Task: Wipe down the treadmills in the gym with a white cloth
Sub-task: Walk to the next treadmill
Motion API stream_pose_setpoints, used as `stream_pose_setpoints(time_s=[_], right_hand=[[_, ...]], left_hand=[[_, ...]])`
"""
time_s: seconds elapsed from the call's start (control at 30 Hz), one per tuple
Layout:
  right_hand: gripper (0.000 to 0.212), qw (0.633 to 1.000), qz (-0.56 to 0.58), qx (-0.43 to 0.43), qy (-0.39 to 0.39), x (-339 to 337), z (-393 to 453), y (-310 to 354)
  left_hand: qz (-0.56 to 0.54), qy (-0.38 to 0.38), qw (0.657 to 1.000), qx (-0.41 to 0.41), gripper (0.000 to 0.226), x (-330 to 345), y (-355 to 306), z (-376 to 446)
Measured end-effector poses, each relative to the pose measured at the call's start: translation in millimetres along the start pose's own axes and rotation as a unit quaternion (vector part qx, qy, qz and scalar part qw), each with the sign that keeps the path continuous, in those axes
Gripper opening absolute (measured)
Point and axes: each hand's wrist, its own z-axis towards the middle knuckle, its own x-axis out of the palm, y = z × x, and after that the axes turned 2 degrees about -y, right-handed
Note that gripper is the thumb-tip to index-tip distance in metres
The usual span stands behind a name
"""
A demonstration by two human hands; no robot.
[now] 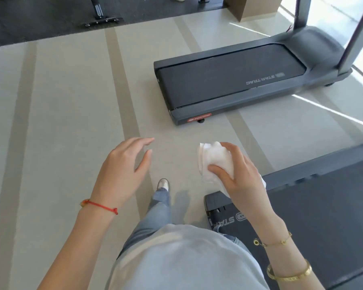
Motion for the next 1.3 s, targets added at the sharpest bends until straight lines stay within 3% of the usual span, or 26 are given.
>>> stream_pose_setpoints(time_s=[0.27,0.57,1.0,1.3], right_hand=[[0.045,0.992,-0.036,0.085,-0.082,5,120,-34],[0.049,0.955,-0.053,0.189,-0.223,-37,250,-81],[0.049,0.875,-0.074,0.337,-0.339,-130,322,-189],[0.047,0.829,-0.102,0.390,-0.387,-264,350,-292]], left_hand=[[-0.025,0.062,0.994,0.091,0.026,51,4,177],[-0.052,0.157,0.958,0.234,0.028,122,-56,384],[-0.095,0.290,0.873,0.380,0.029,277,-215,540],[-0.134,0.328,0.826,0.438,0.030,391,-389,592]])
